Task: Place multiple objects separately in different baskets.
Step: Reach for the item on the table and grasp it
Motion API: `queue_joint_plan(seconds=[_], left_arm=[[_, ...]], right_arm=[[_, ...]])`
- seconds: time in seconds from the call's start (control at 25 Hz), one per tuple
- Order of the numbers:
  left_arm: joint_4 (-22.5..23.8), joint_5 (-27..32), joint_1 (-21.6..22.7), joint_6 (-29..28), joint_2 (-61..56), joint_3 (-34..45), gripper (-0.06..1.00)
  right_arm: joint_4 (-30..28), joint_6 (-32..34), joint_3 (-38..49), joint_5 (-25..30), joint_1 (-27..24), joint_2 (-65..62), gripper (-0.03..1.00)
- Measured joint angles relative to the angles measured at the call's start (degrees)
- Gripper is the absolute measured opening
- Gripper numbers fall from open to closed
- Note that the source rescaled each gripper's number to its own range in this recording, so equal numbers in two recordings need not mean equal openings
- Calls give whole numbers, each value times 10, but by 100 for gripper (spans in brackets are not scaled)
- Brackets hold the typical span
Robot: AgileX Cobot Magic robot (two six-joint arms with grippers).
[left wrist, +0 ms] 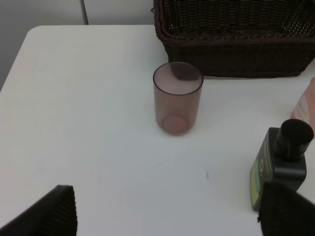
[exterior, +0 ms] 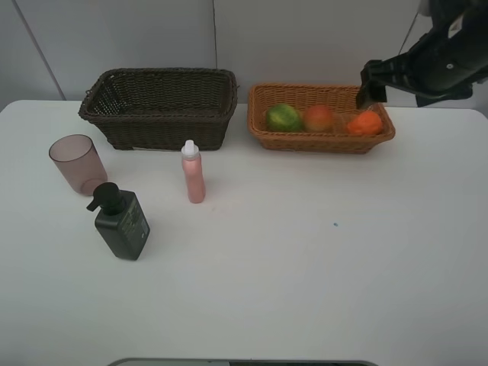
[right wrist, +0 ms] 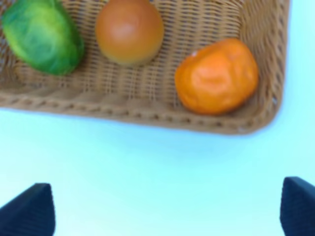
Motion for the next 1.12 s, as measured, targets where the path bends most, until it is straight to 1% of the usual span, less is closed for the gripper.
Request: queue_joint_plan(seconds=[0.12,0.24,0.36,0.52,0.64,0.76,0.88,0.96,1.12], left_arm=[[0,0,0,0,0,0,96],[0,0,0,0,0,0,96],[0,0,0,0,0,0,96],[0,0,0,0,0,0,96],[0,0,0,0,0,0,96],[0,0,0,0,0,0,96],[0,0,0,0,0,0,96],[0,0,0,0,0,0,96],[0,0,0,0,0,0,96]], right_arm=[[0,0,58,16,0,-103,96],[7,0,102,53,0,-207,96],[15,-8,132,109,0,-322,96],[46,-45,157,190,0,-457,96],[69,-69,174,237,0,-553,96],[77,-77,197,281,0,-624,96],[84,-93,220,300,0,-688,96],[88,-106,235,300,1,-724,96],[90,-112,258,300,9,-772,96]])
